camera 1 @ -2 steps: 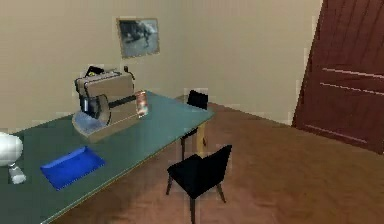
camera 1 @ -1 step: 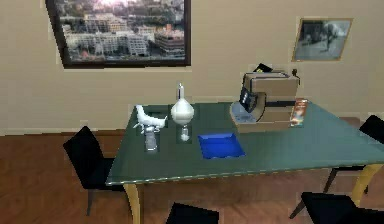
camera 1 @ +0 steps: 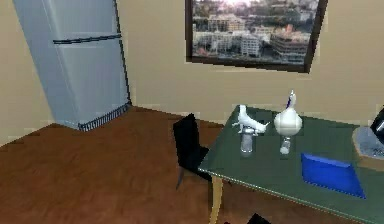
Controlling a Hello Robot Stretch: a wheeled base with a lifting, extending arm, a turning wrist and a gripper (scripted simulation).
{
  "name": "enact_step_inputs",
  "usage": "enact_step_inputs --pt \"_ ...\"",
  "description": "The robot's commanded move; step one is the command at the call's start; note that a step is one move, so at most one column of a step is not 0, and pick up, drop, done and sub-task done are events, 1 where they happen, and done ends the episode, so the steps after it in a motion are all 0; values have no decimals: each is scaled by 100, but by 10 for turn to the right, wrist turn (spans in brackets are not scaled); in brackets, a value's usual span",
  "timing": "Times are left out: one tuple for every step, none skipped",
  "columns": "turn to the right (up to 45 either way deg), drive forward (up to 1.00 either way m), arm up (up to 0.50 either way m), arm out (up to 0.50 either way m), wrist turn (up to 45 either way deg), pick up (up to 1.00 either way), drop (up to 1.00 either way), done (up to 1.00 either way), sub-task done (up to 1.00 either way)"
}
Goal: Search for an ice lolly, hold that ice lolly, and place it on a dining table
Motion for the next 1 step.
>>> enact_step_inputs --pt "0 30 0 0 0 0 0 0 0"
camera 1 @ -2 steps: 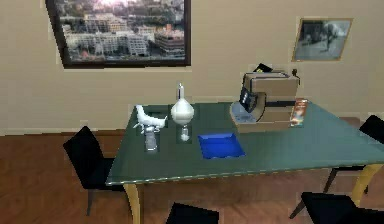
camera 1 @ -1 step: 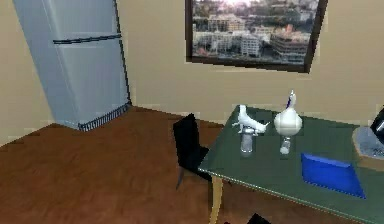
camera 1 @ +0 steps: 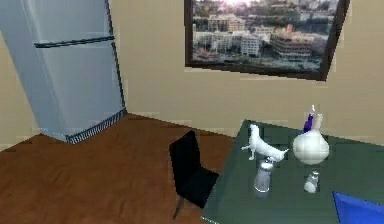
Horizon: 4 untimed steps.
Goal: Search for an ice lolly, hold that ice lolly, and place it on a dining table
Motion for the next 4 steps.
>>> enact_step_inputs --pt "-210 0 0 0 0 0 0 0 0" --pt "0 100 0 0 0 0 0 0 0" --pt "-90 0 0 0 0 0 0 0 0" --pt "0 20 0 0 0 0 0 0 0"
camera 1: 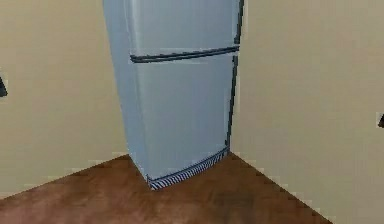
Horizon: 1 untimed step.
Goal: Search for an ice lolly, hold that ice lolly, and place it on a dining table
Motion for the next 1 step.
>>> enact_step_inputs --pt "450 0 0 0 0 0 0 0 0"
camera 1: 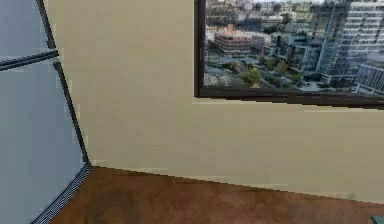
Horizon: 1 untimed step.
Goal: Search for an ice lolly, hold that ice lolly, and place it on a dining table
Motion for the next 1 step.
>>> enact_step_inputs --pt "180 0 0 0 0 0 0 0 0"
